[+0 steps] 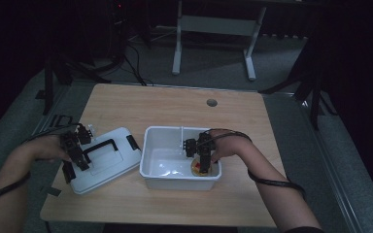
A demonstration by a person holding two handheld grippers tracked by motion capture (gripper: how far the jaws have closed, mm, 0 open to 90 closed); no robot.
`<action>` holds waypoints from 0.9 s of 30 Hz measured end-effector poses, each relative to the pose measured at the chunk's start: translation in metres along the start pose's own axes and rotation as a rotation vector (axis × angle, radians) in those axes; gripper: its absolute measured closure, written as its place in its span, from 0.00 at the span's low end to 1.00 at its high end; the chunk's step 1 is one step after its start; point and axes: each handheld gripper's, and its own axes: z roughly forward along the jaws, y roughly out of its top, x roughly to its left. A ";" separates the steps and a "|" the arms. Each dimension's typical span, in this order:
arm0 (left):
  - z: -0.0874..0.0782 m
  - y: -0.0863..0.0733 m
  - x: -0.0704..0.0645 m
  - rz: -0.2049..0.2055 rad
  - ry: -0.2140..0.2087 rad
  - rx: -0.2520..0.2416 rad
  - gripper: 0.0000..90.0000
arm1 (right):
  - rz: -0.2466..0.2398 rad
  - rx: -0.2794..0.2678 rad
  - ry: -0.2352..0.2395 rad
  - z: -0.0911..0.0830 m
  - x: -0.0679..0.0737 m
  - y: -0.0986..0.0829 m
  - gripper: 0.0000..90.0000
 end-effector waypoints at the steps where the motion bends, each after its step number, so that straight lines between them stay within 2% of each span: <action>1: 0.000 0.000 0.000 0.000 -0.003 -0.005 0.30 | -0.004 -0.009 -0.002 -0.003 0.001 -0.001 0.14; 8: -0.001 0.001 -0.001 -0.004 -0.001 -0.011 0.30 | -0.015 -0.069 -0.024 -0.024 0.001 -0.010 0.14; 15: -0.001 0.001 -0.001 -0.001 -0.009 -0.013 0.30 | -0.045 -0.102 -0.056 -0.048 0.008 -0.023 0.15; 21: -0.003 0.000 0.000 0.003 -0.006 -0.027 0.30 | -0.033 -0.133 -0.086 -0.065 0.010 -0.039 0.15; 27: -0.002 -0.002 0.000 -0.003 -0.005 -0.031 0.29 | 0.005 -0.140 -0.095 -0.073 0.012 -0.064 0.15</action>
